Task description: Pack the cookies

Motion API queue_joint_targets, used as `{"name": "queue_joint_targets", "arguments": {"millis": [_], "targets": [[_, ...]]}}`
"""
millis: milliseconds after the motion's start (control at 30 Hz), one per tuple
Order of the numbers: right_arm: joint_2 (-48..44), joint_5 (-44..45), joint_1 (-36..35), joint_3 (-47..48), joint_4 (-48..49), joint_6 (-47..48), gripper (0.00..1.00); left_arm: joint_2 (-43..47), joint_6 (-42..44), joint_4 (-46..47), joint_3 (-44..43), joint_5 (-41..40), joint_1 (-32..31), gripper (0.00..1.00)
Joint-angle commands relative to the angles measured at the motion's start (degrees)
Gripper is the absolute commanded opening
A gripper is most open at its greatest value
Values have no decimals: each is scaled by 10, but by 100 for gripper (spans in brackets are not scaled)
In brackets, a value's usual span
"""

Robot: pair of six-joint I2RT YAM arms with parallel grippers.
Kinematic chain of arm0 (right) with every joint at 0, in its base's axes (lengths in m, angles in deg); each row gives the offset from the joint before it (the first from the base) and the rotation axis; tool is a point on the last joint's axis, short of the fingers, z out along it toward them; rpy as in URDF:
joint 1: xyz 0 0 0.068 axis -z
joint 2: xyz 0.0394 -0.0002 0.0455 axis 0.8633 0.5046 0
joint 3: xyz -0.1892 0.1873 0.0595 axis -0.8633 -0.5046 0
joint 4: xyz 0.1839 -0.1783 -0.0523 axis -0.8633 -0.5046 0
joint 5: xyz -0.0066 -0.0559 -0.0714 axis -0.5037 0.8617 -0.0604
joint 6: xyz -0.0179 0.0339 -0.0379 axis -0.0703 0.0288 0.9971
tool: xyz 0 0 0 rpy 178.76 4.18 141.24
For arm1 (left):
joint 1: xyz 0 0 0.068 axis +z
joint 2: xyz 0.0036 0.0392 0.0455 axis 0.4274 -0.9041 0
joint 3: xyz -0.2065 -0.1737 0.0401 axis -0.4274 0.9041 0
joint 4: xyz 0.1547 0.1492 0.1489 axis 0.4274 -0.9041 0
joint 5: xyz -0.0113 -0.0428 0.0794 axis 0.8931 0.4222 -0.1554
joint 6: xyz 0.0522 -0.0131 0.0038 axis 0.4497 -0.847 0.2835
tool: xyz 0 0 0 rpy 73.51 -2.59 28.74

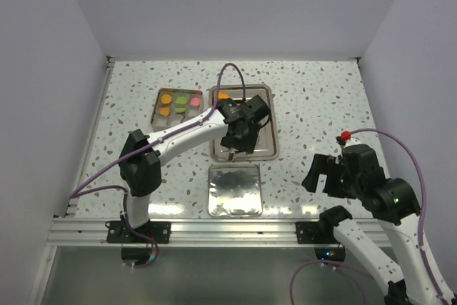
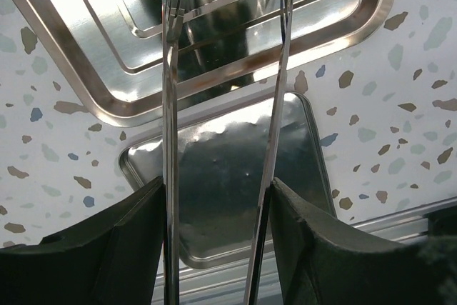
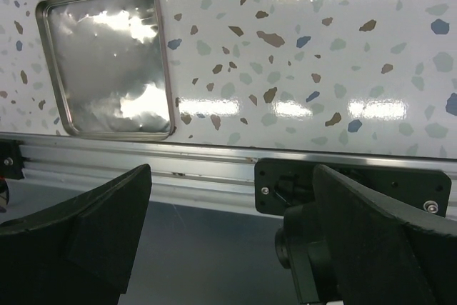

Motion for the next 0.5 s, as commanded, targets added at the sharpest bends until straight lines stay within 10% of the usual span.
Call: {"name": "queue_joint_targets", "arguments": {"millis": [0,467], "targets": [[-8,18,-4,27,-43,11,99,-12,-17,11,2,-17,-4,61],[-5,31,-3,27,-38,9,99,-61,5,-4,-44,-30,-4,52]]}}
